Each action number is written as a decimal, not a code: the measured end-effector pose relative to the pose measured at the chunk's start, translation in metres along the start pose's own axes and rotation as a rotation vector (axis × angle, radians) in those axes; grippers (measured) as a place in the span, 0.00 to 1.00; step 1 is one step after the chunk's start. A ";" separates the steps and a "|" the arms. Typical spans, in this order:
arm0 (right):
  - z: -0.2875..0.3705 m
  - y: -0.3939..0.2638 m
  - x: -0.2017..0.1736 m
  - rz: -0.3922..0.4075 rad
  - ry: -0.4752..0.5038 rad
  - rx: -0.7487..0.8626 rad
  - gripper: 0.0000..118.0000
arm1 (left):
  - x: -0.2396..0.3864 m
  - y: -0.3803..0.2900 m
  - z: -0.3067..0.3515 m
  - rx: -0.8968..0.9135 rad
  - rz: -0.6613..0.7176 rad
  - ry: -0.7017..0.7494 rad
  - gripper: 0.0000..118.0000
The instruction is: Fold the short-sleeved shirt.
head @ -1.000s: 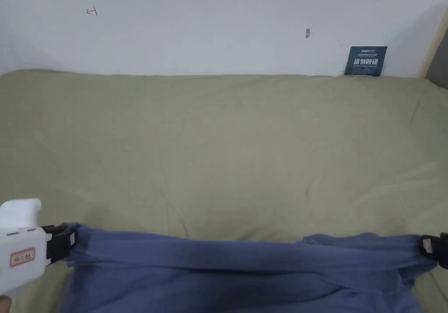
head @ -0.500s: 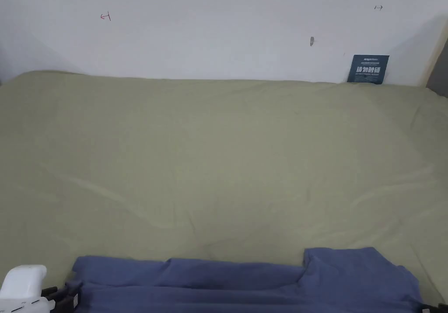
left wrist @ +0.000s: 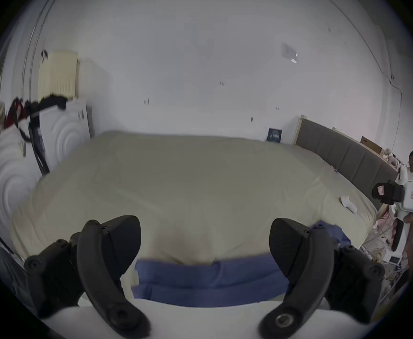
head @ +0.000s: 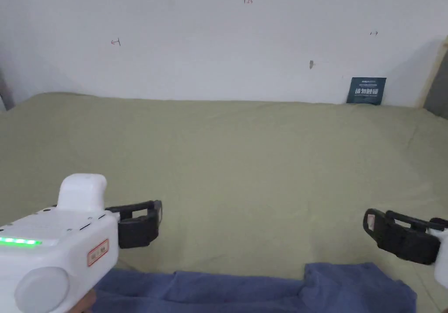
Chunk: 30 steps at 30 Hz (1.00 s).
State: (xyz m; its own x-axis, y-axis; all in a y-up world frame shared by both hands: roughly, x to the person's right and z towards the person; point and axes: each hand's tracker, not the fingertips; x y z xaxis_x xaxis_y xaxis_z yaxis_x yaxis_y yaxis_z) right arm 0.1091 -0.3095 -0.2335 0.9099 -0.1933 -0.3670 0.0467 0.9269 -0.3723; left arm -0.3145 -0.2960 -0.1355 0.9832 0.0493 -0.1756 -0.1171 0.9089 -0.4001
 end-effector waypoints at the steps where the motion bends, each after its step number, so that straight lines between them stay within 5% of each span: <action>1: 0.002 0.006 -0.014 0.032 -0.043 0.039 0.97 | 0.008 0.004 0.002 0.032 -0.007 0.023 0.92; 4: 0.008 0.007 -0.043 0.143 -0.124 0.170 0.75 | 0.031 0.013 0.009 0.166 -0.069 0.147 0.69; 6: 0.007 0.008 -0.057 0.164 -0.126 0.207 0.19 | 0.031 0.012 0.005 0.208 -0.077 0.174 0.11; 7: 0.007 0.003 -0.060 0.152 -0.137 0.208 0.02 | 0.031 0.012 0.006 0.203 -0.064 0.156 0.00; 13: 0.004 -0.003 -0.079 0.188 -0.141 0.247 0.01 | 0.030 0.007 0.013 0.241 -0.057 0.064 0.00; 24: -0.004 -0.009 -0.099 0.217 -0.126 0.260 0.01 | 0.004 0.004 0.032 0.281 -0.113 0.149 0.00; 30: -0.010 -0.023 -0.103 0.219 -0.114 0.228 0.01 | -0.070 -0.012 0.008 -0.016 0.021 0.068 0.00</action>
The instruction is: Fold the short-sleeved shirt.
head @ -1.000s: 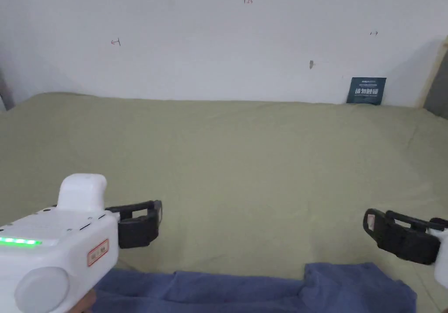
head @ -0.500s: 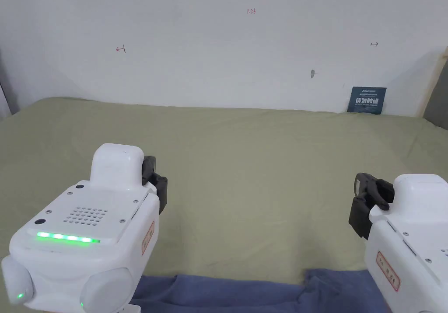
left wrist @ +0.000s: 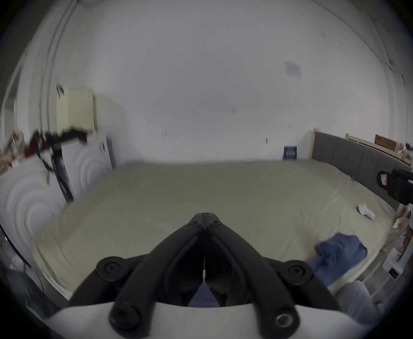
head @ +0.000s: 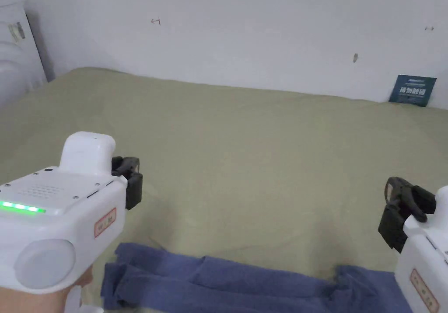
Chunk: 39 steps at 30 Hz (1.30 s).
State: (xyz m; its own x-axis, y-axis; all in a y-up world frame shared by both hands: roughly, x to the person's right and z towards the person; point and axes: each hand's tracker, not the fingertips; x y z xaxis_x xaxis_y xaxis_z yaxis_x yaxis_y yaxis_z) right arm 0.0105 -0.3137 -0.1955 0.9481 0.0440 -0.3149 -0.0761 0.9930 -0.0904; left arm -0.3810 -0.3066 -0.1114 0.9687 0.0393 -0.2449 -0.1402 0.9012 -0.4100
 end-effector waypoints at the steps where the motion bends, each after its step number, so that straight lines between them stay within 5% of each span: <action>1: 0.001 -0.002 -0.003 0.001 0.000 -0.004 0.01 | -0.015 -0.007 -0.009 -0.061 0.040 -0.018 0.00; 8: 0.001 -0.020 -0.011 0.011 -0.008 -0.072 0.01 | -0.112 -0.074 -0.079 -0.496 0.394 -0.223 0.00; 15: -0.012 -0.031 -0.021 0.034 -0.022 -0.131 0.01 | -0.145 -0.107 -0.110 -0.567 0.519 -0.374 0.01; 16: -0.013 -0.030 -0.022 0.038 -0.025 -0.133 0.01 | -0.147 -0.108 -0.111 -0.565 0.531 -0.411 0.12; 18: -0.015 -0.029 -0.025 0.038 -0.024 -0.135 0.01 | -0.147 -0.114 -0.119 -0.605 0.531 -0.470 0.82; 19: -0.015 -0.029 -0.026 0.039 -0.023 -0.131 0.01 | -0.145 -0.119 -0.124 -0.631 0.522 -0.502 1.00; 30: -0.017 -0.030 -0.029 0.050 -0.038 -0.151 0.01 | -0.133 -0.143 -0.166 -0.709 0.715 -0.734 1.00; 36: -0.015 -0.032 -0.025 0.032 -0.041 -0.155 0.01 | -0.128 -0.140 -0.174 -0.710 0.718 -0.732 0.99; 37: -0.014 -0.032 -0.024 0.030 -0.039 -0.154 0.01 | -0.126 -0.139 -0.173 -0.703 0.707 -0.714 0.96; 38: -0.014 -0.032 -0.023 0.028 -0.037 -0.153 0.01 | -0.125 -0.138 -0.171 -0.695 0.698 -0.703 0.82; 39: -0.013 -0.031 -0.022 0.023 -0.040 -0.152 0.01 | -0.126 -0.137 -0.170 -0.689 0.694 -0.676 0.54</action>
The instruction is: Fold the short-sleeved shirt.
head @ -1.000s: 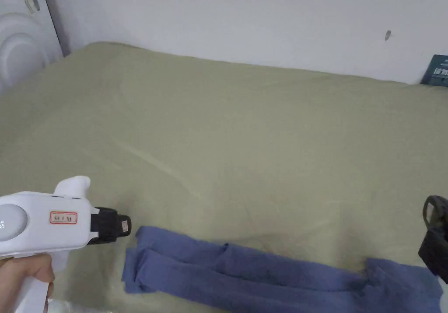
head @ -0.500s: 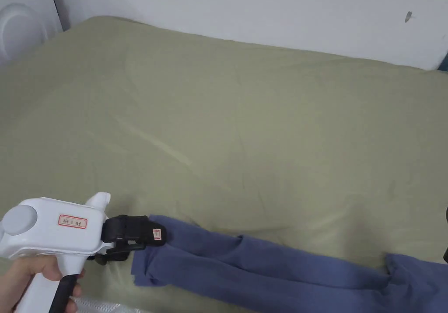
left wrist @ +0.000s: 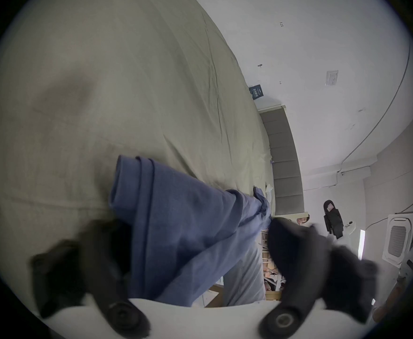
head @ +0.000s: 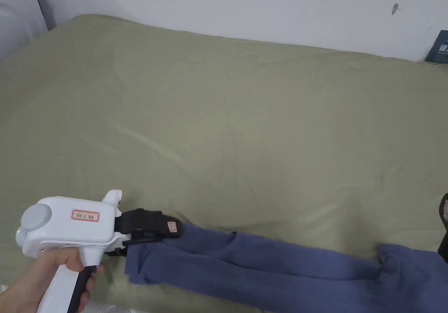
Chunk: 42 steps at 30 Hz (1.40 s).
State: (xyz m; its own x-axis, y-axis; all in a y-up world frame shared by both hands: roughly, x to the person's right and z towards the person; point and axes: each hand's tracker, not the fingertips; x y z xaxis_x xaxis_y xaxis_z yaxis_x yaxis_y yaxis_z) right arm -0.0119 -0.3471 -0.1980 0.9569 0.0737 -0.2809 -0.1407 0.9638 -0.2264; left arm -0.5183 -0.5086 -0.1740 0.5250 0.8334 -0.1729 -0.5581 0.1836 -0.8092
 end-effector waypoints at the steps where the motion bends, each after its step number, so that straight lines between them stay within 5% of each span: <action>1: 0.001 0.000 0.002 -0.007 0.002 0.002 0.01 | -0.004 0.001 -0.001 0.001 0.010 0.073 0.14; 2: 0.002 0.001 0.003 -0.013 0.003 0.004 0.01 | -0.005 0.000 -0.006 -0.009 -0.009 0.148 0.06; 13: 0.014 0.012 0.023 -0.029 -0.009 0.055 0.01 | 0.009 -0.016 0.036 0.110 0.001 0.145 0.05; 23: 0.028 0.011 0.038 -0.058 -0.003 0.087 0.01 | 0.068 -0.030 0.075 0.171 -0.095 0.372 0.05; 30: 0.042 0.006 0.049 -0.098 -0.003 0.092 0.01 | 0.169 -0.056 0.019 0.120 -0.325 0.562 0.05; 42: 0.050 -0.003 0.081 -0.155 -0.033 0.082 0.01 | 0.235 -0.082 -0.160 -0.098 -0.500 0.591 0.09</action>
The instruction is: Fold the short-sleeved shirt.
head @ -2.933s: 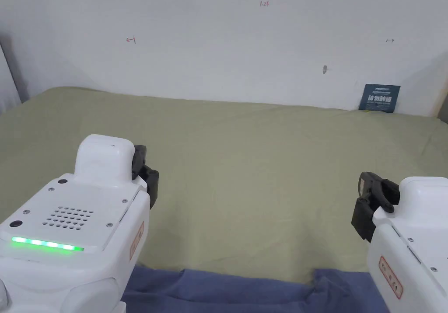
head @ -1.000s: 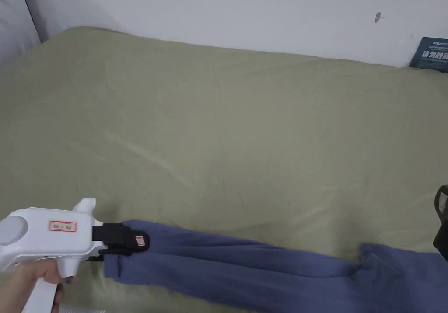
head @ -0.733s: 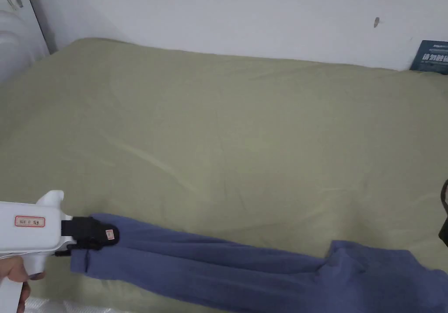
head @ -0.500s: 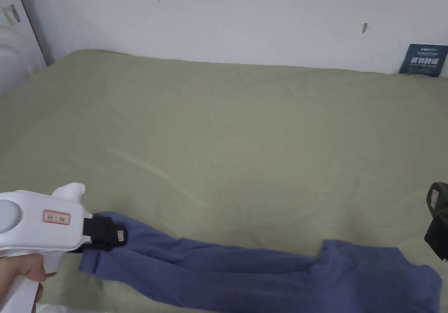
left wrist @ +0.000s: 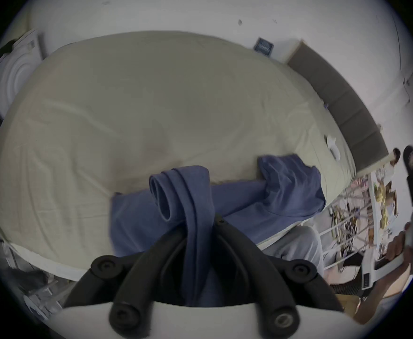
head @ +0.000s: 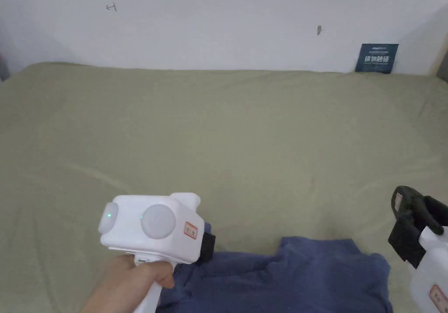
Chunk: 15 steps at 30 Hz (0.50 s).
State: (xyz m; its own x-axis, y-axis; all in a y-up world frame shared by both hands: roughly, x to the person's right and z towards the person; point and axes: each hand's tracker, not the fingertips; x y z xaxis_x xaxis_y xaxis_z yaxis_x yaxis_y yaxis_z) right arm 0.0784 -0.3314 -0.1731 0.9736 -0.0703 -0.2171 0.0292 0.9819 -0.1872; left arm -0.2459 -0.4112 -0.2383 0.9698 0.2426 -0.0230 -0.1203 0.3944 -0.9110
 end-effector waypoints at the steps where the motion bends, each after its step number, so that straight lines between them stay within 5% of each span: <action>1: 0.001 0.000 0.002 0.001 -0.006 0.001 0.01 | 0.007 0.000 -0.014 -0.011 -0.036 0.022 0.23; 2: 0.001 0.000 0.004 0.003 -0.015 0.000 0.01 | 0.014 -0.001 -0.029 -0.019 -0.083 0.059 0.67; 3: 0.002 0.000 0.006 0.002 -0.021 -0.001 0.01 | 0.021 -0.005 -0.040 -0.016 -0.107 0.042 0.96; 4: 0.002 -0.001 0.008 -0.001 -0.023 -0.002 0.01 | 0.021 -0.006 -0.049 -0.020 -0.095 -0.016 1.00; 10: -0.002 -0.006 0.013 -0.003 -0.035 -0.029 0.01 | -0.016 -0.012 -0.019 0.035 0.136 -0.167 0.81; 12: -0.005 -0.009 0.011 -0.011 -0.029 -0.035 0.01 | -0.033 -0.015 0.006 0.103 0.125 -0.122 0.58; 13: -0.006 -0.010 0.010 -0.014 -0.022 -0.038 0.01 | -0.041 -0.019 0.013 0.123 0.127 -0.118 0.36; 14: -0.008 -0.011 0.009 -0.016 -0.018 -0.042 0.01 | -0.051 -0.022 0.016 0.123 0.143 -0.121 0.00; 15: -0.010 -0.013 0.007 -0.016 -0.014 -0.048 0.01 | -0.061 -0.026 0.015 0.142 0.192 -0.117 0.00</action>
State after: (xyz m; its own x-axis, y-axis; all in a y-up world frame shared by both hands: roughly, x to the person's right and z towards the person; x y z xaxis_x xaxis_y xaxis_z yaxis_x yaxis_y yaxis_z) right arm 0.0830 -0.3461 -0.1822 0.9761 -0.0834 -0.2006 0.0343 0.9710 -0.2366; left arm -0.3055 -0.4228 -0.2066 0.8961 0.4228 -0.1348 -0.3367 0.4498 -0.8272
